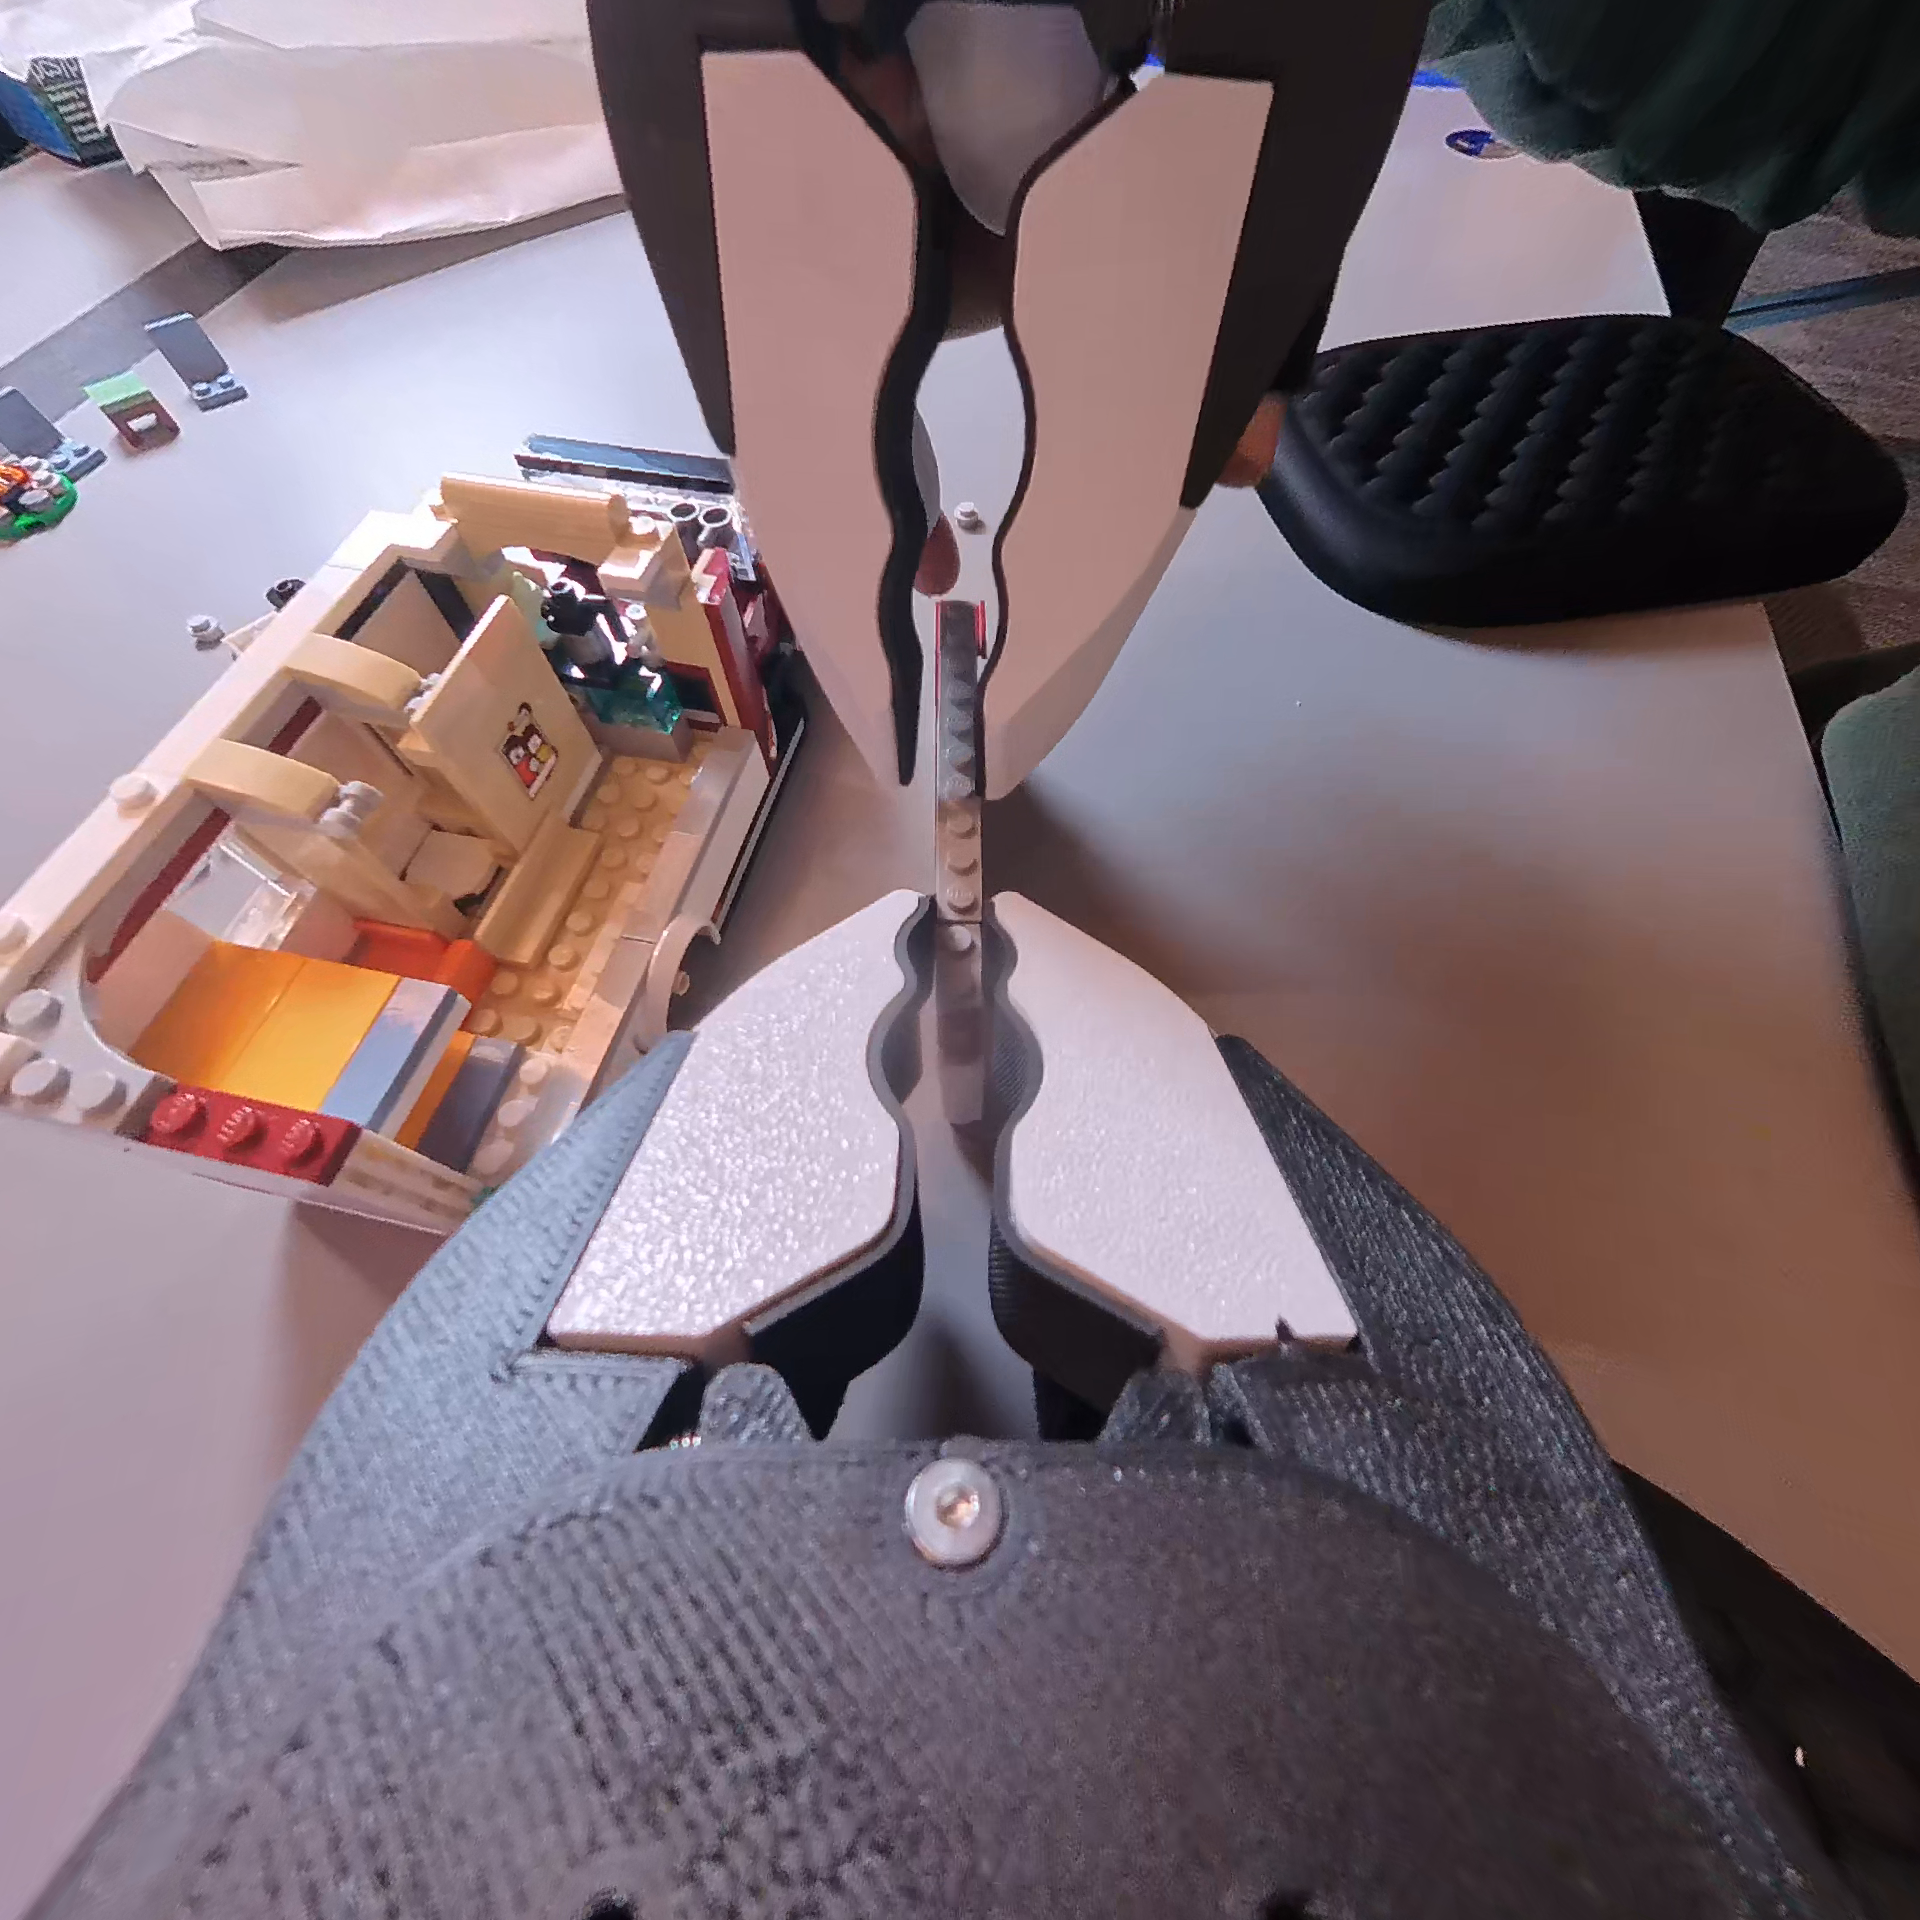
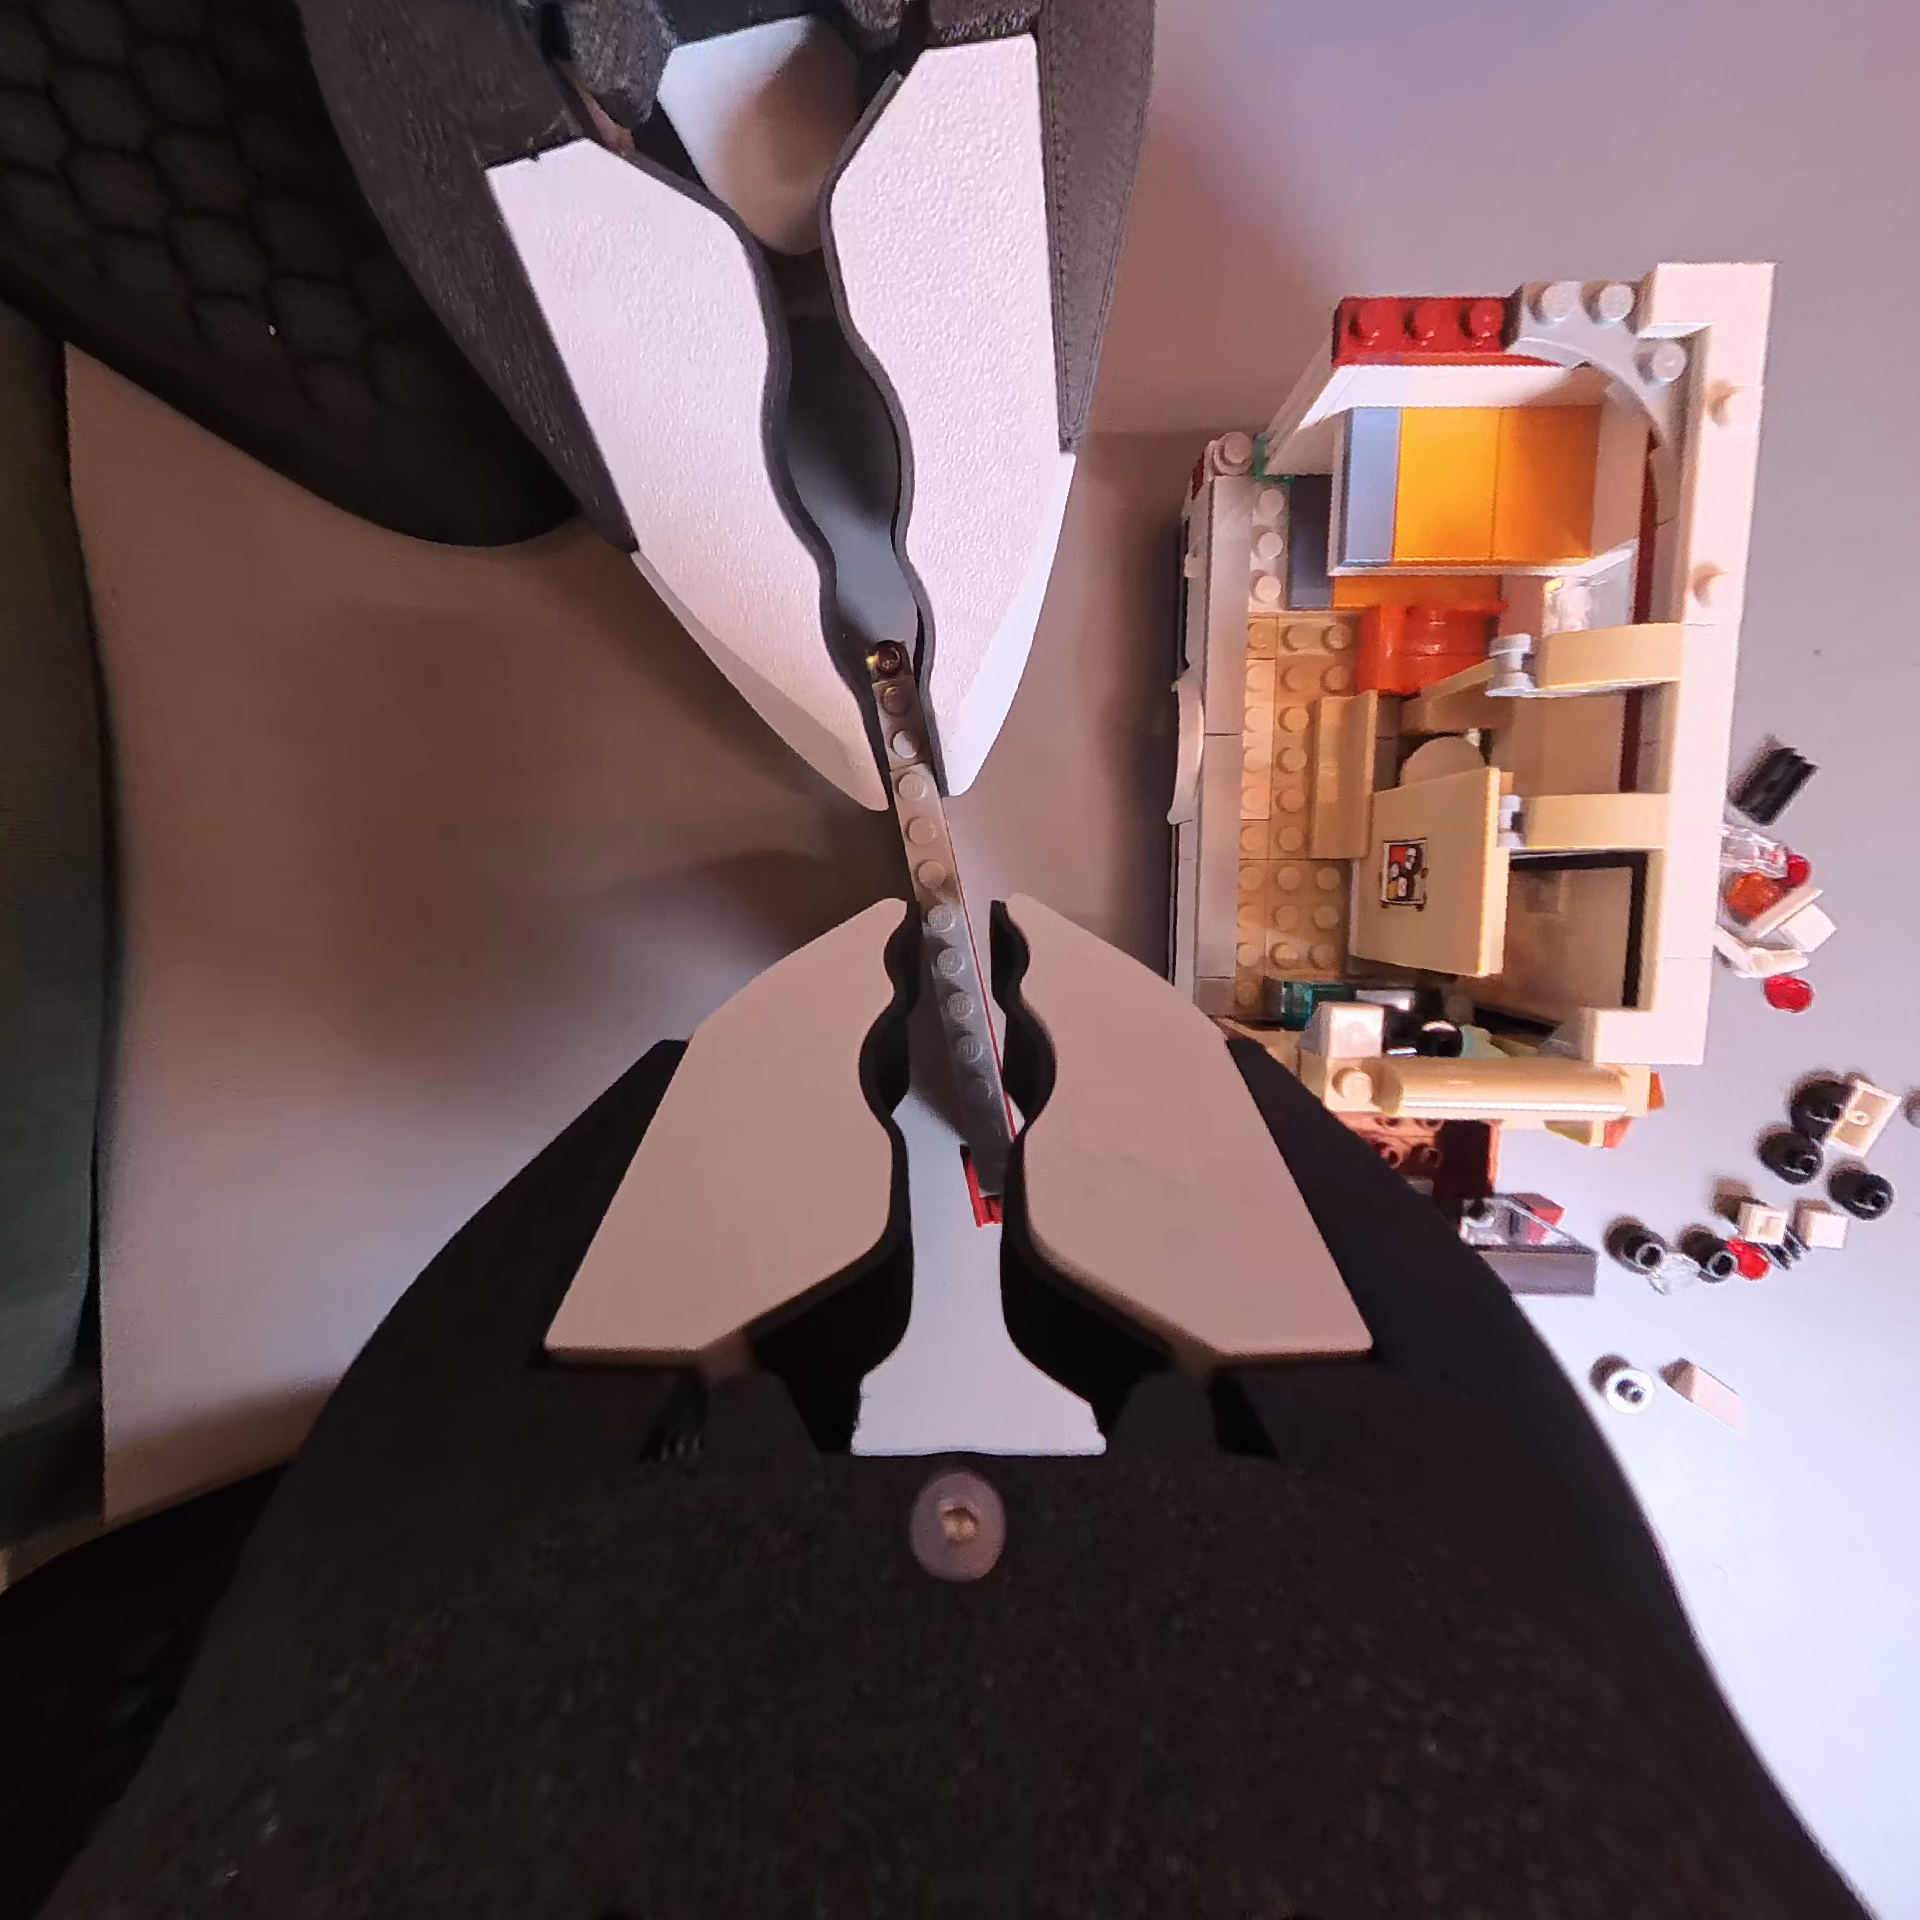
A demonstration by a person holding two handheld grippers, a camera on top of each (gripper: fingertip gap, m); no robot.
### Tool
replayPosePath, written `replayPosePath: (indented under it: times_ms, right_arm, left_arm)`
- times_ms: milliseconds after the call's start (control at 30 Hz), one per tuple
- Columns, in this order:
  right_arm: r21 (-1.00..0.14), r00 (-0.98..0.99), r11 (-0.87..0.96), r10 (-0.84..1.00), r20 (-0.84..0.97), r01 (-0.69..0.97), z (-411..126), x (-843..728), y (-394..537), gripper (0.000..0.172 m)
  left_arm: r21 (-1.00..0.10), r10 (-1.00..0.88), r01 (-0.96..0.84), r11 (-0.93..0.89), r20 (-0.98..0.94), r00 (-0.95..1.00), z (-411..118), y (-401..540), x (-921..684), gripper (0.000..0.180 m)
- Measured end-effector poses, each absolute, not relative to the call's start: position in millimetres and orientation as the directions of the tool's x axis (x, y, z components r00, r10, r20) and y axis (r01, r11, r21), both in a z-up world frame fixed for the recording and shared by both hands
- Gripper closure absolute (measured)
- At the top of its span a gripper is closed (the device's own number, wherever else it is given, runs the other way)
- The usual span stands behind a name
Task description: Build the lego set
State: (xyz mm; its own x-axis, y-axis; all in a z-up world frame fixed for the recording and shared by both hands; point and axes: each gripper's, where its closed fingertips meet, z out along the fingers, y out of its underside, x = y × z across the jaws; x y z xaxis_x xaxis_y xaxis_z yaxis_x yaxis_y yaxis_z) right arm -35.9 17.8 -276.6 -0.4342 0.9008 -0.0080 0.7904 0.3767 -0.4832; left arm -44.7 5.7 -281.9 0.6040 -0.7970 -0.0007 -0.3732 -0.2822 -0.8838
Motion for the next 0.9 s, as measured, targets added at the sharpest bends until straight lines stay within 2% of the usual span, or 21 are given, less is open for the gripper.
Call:
replayPosePath:
  times_ms: [67,333,700,900]
  right_arm:
    - [-0.504,-0.453,0.395,0.891,0.009,0.768,-273.1,-35.6,15.7,0.161]
    - [-0.455,-0.490,0.470,0.868,0.081,0.756,-278.5,-27.0,21.2,0.167]
    - [-0.356,-0.508,0.474,0.861,-0.001,0.805,-281.0,-27.4,21.9,0.167]
    - [-0.312,-0.487,0.441,0.870,-0.084,0.842,-281.3,-30.9,24.2,0.167]
  left_arm:
    - [-0.884,-0.797,-0.371,-0.285,0.003,0.604,-281.9,5.7,-44.7,0.172]
    - [-0.880,-0.798,-0.367,-0.301,0.022,0.602,-282.0,5.4,-44.3,0.172]
    - [-0.879,-0.798,-0.348,-0.325,0.058,0.601,-282.2,5.6,-44.6,0.172]
    - [-0.881,-0.788,-0.383,-0.276,-0.021,0.616,-281.6,8.5,-47.8,0.169]
